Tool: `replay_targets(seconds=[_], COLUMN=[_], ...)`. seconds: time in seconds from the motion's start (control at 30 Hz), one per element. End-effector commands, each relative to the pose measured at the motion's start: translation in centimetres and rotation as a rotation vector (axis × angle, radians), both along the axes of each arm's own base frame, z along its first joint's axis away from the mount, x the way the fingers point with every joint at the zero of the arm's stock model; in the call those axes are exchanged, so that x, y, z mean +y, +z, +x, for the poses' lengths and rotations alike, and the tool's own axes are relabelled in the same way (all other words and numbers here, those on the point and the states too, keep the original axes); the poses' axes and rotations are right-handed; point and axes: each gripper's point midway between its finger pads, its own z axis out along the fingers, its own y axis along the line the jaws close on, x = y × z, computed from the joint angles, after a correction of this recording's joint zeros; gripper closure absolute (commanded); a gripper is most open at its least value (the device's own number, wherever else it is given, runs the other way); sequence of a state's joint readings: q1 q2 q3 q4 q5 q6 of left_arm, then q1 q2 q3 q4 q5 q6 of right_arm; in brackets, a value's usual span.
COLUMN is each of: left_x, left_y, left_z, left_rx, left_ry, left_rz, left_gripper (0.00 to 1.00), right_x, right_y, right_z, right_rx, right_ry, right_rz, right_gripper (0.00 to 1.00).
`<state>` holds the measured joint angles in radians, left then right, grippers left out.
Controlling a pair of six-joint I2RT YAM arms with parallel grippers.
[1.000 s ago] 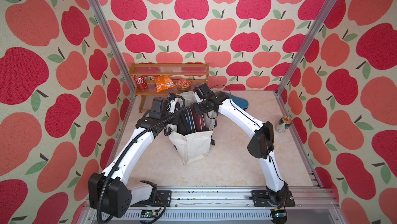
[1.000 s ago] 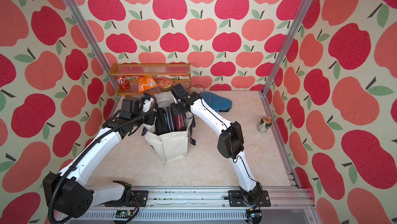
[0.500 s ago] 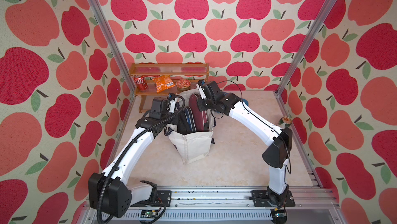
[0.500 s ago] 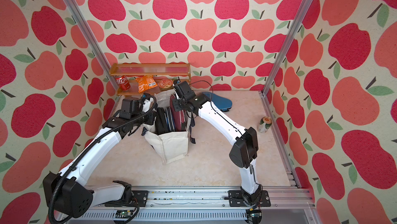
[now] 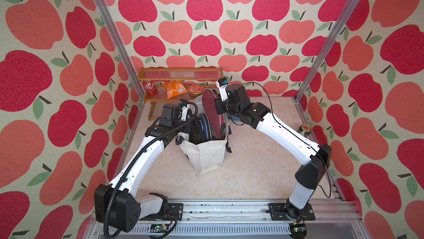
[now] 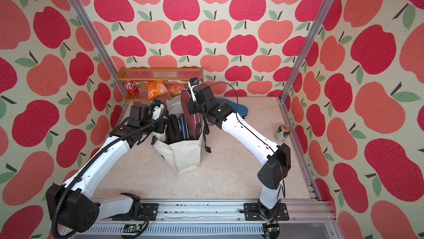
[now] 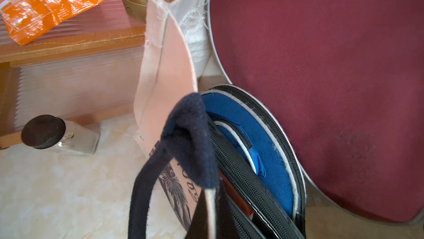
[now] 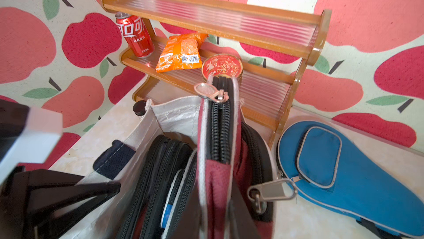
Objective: Remove the ping pong set from the canvas bag
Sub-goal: Pick up the ping pong set from the canvas bag, then place the ping pong set at the center of the board.
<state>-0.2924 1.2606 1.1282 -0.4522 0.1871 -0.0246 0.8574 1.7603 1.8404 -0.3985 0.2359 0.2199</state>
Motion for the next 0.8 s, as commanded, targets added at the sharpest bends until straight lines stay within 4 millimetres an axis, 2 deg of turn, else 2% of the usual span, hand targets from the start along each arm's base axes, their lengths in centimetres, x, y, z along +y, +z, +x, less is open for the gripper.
replay_targets(seconds=[0.0, 0.43, 0.67, 0.77], left_x=[-0.2, -0.3, -0.3, -0.3], left_y=[1.0, 0.6, 0.5, 0.5], left_z=[0.7, 0.8, 0.9, 0.9], left_rx=[-0.052, -0.040, -0.039, -0.039], left_ry=[-0.014, -0.017, -0.016, -0.017], left_rz=[0.005, 0.006, 0.007, 0.006], left_gripper=[1.00, 1.00, 1.00, 1.00], right_x=[-2.0, -6.6, -11.1, -13.4], right_y=[10.3, 16.7, 20.0, 20.7], right_z=[-0.6, -2.0, -2.9, -3.2], right_rx=[-0.266, -0.431, -0.510, -0.544], right_ry=[-0.033, -0.084, -0.153, -0.206], right_rz=[0.180, 0.310, 0.384, 0.380], right_gripper=[0.92, 0.93, 0.94, 0.94])
